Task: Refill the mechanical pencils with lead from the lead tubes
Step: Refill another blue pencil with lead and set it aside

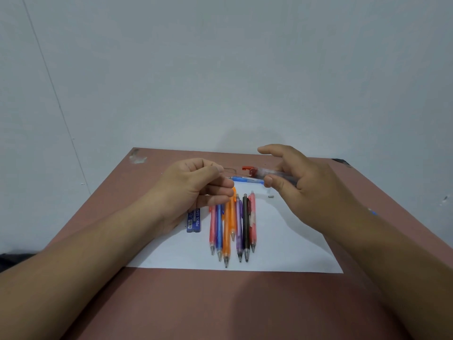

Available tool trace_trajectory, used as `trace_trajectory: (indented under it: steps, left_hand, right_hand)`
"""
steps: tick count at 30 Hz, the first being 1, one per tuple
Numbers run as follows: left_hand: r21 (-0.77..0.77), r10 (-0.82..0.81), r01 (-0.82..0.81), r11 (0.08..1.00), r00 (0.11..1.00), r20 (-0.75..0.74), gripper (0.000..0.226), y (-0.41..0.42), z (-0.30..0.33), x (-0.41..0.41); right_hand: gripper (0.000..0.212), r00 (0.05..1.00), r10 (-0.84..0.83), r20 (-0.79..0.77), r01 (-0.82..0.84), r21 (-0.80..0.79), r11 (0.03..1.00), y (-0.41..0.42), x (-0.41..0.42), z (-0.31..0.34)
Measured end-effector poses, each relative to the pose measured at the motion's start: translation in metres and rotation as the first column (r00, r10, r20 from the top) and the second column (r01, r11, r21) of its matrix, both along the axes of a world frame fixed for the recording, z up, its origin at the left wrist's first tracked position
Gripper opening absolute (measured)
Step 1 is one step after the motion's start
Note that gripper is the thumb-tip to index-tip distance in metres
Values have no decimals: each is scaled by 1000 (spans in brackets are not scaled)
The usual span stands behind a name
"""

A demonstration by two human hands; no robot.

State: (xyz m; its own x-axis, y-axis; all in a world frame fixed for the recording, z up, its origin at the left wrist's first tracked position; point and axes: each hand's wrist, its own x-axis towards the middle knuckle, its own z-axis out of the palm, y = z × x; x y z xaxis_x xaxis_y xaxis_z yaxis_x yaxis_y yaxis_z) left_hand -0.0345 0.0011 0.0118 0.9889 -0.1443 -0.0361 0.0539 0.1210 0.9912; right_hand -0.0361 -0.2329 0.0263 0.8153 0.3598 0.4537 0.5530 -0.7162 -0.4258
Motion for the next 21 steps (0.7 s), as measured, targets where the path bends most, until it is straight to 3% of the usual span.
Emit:
trace_trajectory:
  steps: [15, 18, 21]
  left_hand:
    - [61, 47, -50, 997, 998, 52, 17, 4, -5, 5]
    - [74, 44, -49, 996, 997, 65, 18, 8, -5, 6]
    - [78, 31, -38, 996, 995, 99, 18, 8, -5, 6]
  right_hand:
    - [44, 997, -34, -62, 45, 170, 984, -10, 1, -19]
    - [48, 994, -31, -102, 55, 246, 968, -10, 0, -20]
    - [36, 989, -10, -145, 63, 366, 928, -7, -1, -18]
